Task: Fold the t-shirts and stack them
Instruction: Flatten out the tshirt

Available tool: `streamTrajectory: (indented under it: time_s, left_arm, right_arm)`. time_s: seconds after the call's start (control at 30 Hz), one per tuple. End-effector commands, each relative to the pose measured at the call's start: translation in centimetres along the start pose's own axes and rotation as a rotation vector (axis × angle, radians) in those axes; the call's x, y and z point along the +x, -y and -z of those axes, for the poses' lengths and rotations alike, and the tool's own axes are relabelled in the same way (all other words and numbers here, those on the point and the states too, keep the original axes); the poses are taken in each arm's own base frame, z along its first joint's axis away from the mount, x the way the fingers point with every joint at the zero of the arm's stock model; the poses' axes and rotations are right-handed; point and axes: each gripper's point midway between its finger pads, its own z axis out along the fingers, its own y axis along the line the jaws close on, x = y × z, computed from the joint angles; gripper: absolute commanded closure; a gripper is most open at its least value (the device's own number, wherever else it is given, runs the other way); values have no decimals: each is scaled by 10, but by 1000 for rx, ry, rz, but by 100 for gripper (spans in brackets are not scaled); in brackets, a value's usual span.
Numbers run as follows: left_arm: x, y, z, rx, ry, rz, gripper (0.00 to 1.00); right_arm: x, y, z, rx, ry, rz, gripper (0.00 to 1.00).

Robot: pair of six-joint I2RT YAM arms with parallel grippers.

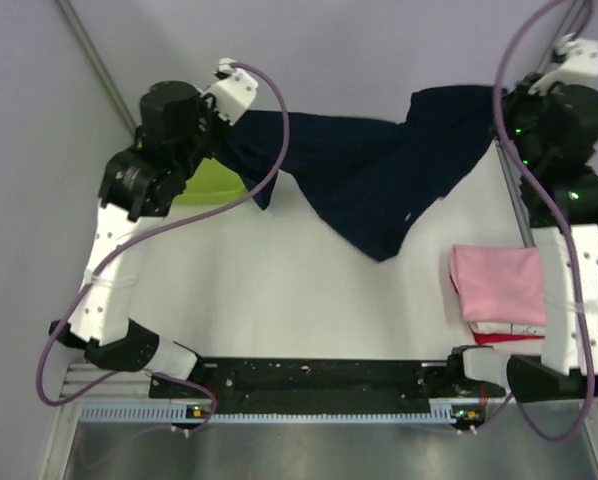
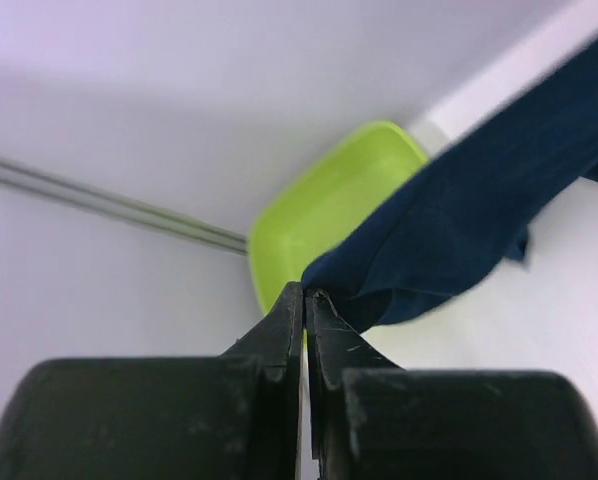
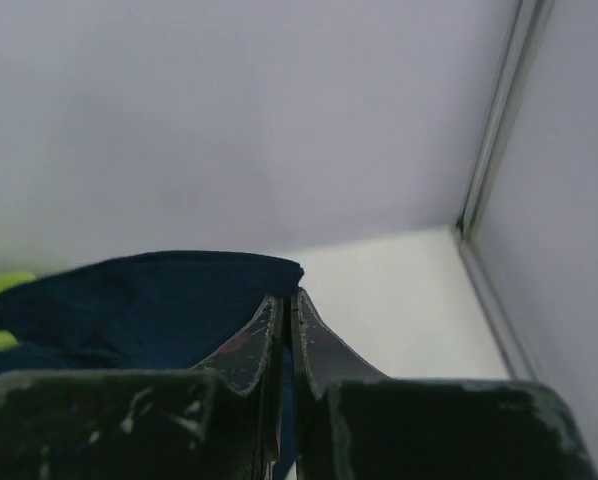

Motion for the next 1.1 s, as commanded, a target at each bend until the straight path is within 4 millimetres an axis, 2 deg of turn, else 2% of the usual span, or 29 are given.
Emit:
streamTrajectory:
  time_s: [0.0, 0.1, 0.17, 0.23, 0.3, 0.37, 0.43, 0.5, 0.57, 0.63, 0.67, 0.73, 0.8, 0.83, 0.87, 0.93, 1.07]
  left_arm:
    - [-18, -70, 69, -231, 57, -45, 100]
    - [-18, -98, 99, -345, 68, -47, 100]
    - [-18, -102, 111, -353, 79, -44, 100]
    - [-17, -103, 117, -353, 87, -39, 100]
    - [-17, -101, 116, -344, 88, -38, 100]
    - [-19, -95, 104, -319, 89, -48, 100]
    - [-25, -86, 85, -288, 100, -57, 100]
    - [-31, -77, 60, -264, 105, -72, 100]
    - [-39, -72, 30, -261, 115, -79, 100]
    - [-50, -71, -3, -287, 126, -81, 100]
    - [-56, -76, -18, -318, 137, -74, 100]
    - [-73, -93, -37, -416, 173, -50, 100]
    - [-95, -124, -42, -551, 235, -6, 100]
    - [-103, -136, -47, -609, 265, 11, 100]
    - [-113, -151, -42, -670, 308, 34, 100]
    - [-125, -167, -41, -751, 365, 35, 100]
    - [-131, -166, -53, -772, 384, -28, 100]
  right_arm:
    - [-103, 17, 78, 74, 281, 53, 100]
    - [-150, 25, 130, 102, 429, 71, 100]
    - [-169, 31, 160, 124, 498, 100, 100]
    - [-181, 34, 181, 131, 546, 106, 100]
    - [-184, 35, 185, 140, 556, 115, 100]
    - [-180, 32, 171, 130, 530, 137, 100]
    - [-174, 29, 148, 129, 489, 165, 100]
    - [-170, 28, 120, 144, 448, 191, 100]
    - [-167, 28, 80, 170, 400, 229, 100]
    - [-173, 35, 51, 201, 388, 248, 100]
    - [-176, 36, 34, 202, 385, 239, 100]
    - [-187, 52, 10, 215, 406, 190, 100]
    - [-198, 56, -8, 189, 441, 135, 100]
    - [-208, 57, -9, 184, 472, 117, 100]
    - [-216, 58, -8, 189, 500, 115, 100]
    - [-232, 57, 1, 193, 569, 110, 100]
    - [-266, 65, 43, 256, 703, 139, 100]
